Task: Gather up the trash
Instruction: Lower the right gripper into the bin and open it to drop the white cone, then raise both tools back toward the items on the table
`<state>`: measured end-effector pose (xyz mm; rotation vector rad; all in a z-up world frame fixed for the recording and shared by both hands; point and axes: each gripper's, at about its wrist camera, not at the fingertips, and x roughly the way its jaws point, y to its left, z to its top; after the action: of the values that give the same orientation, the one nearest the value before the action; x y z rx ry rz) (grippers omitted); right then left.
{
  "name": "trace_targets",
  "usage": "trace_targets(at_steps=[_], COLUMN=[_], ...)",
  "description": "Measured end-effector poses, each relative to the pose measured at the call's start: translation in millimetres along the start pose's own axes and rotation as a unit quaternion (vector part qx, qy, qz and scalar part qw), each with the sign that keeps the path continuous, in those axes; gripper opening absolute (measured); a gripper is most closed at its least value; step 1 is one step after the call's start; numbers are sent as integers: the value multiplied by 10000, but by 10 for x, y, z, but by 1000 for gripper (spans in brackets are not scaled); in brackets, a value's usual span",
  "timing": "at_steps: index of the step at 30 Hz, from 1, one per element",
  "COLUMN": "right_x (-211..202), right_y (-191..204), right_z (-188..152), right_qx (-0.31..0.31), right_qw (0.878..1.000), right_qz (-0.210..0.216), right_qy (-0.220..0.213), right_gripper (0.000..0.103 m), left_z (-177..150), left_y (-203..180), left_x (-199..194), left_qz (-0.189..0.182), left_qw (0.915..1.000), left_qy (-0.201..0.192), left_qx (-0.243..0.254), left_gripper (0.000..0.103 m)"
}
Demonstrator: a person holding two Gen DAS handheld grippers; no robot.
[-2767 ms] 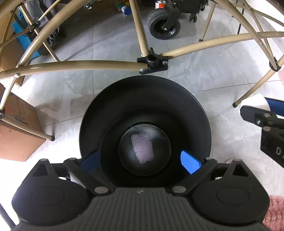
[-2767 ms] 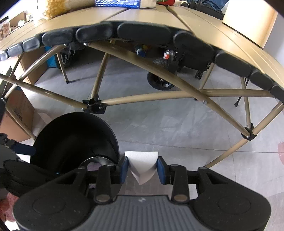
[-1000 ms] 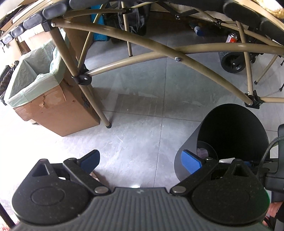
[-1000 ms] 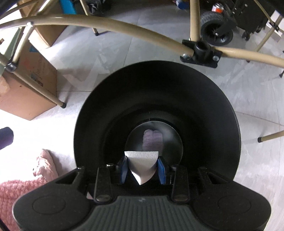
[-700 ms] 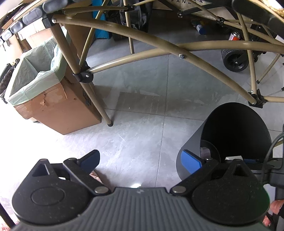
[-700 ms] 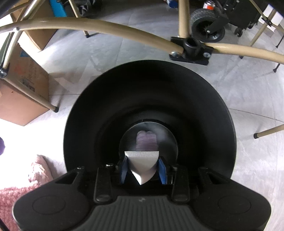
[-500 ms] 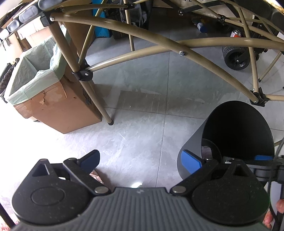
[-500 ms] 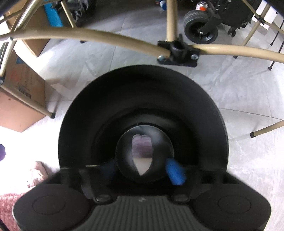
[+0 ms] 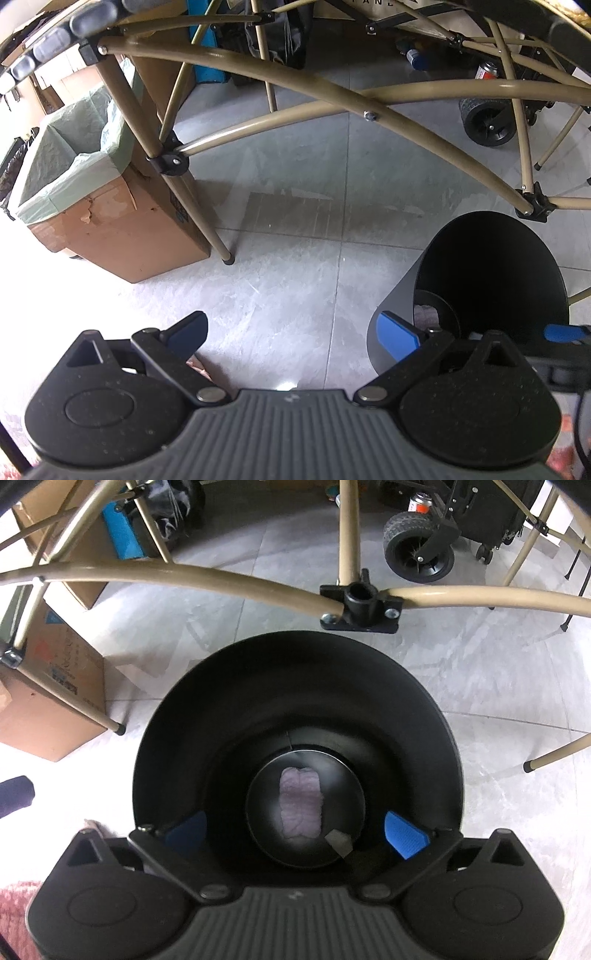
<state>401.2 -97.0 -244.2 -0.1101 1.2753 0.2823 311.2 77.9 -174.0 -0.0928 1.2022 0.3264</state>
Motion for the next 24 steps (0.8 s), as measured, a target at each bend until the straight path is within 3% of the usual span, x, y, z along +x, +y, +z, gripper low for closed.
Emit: trace_targets(at_steps=[7,14,24], right_x=[-419,-881,-1571], right_y=[-133,-239,-243], right_z=[-249,-572,-908], right_qx=[-128,-71,-77], right_qw=[9988,9986,9945], right_qz=[-246,-49,164], right_qy=[-399,-516,-1033], right_gripper=[103,103,103], left_z=[-83,-235,-490], left_y=[-60,-110,-73], left_x=[-218,-554,-936], left_qz=[-19,-317,-470], left_qw=[9996,9985,9965], left_qy=[-259,-415,-617], left_qx=[68,168,320], left_gripper=[100,100,100])
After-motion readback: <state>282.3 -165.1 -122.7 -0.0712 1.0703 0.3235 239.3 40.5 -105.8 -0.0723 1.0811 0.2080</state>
